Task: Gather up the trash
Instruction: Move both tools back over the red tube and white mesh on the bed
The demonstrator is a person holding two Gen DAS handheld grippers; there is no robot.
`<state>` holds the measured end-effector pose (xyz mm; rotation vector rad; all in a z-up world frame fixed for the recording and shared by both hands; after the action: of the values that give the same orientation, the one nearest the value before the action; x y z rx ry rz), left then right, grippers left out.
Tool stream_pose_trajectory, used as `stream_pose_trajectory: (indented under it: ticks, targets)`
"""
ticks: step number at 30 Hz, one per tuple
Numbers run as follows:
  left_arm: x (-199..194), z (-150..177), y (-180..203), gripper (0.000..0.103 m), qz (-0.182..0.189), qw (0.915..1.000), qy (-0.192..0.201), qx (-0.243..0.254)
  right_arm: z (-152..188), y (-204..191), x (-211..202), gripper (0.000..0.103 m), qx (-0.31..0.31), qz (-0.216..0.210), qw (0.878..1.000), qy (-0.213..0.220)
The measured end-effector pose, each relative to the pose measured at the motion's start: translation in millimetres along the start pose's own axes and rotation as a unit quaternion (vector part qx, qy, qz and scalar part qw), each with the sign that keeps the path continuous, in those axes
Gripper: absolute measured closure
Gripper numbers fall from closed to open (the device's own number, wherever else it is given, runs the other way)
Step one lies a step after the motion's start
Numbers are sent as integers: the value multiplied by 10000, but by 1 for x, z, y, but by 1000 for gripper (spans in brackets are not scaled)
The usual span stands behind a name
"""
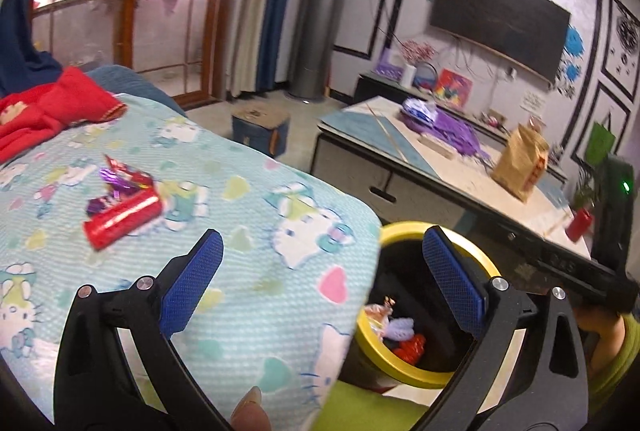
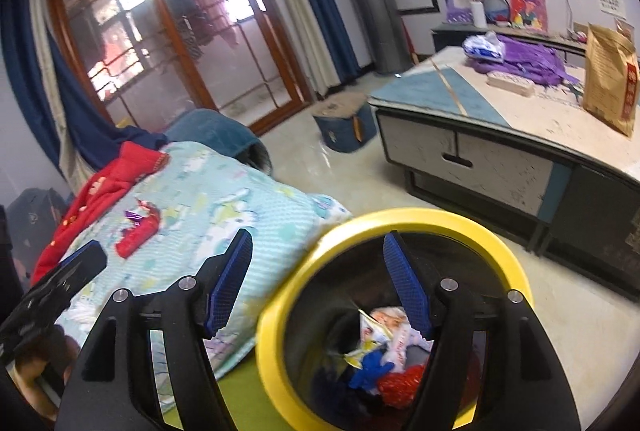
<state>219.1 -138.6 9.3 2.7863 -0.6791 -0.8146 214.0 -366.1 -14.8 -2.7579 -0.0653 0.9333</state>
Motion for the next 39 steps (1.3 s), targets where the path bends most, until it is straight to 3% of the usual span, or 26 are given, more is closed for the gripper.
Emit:
stream_pose_trajectory:
  ticks: [22, 39]
  targets:
    - [-43, -12, -63, 11, -505, 9952, 508, -661, 16, -95, -10, 33, -952, -650, 9933, -18]
    - [-74, -20, -138, 11, -917, 9858, 680, -1230, 44, -197, 13, 28, -1746, -1508, 9707, -674]
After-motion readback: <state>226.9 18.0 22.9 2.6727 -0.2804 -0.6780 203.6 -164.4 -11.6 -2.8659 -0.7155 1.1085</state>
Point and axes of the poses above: each gripper's, at about its wrist camera, not at the fingertips, and x roughly the way its jaws point, y to its right, z to its underside, the point moved 4 cm from there along x, roughly the way its jaws point, and after that the axes turned 10 degrees about z, right-handed, at the moved point
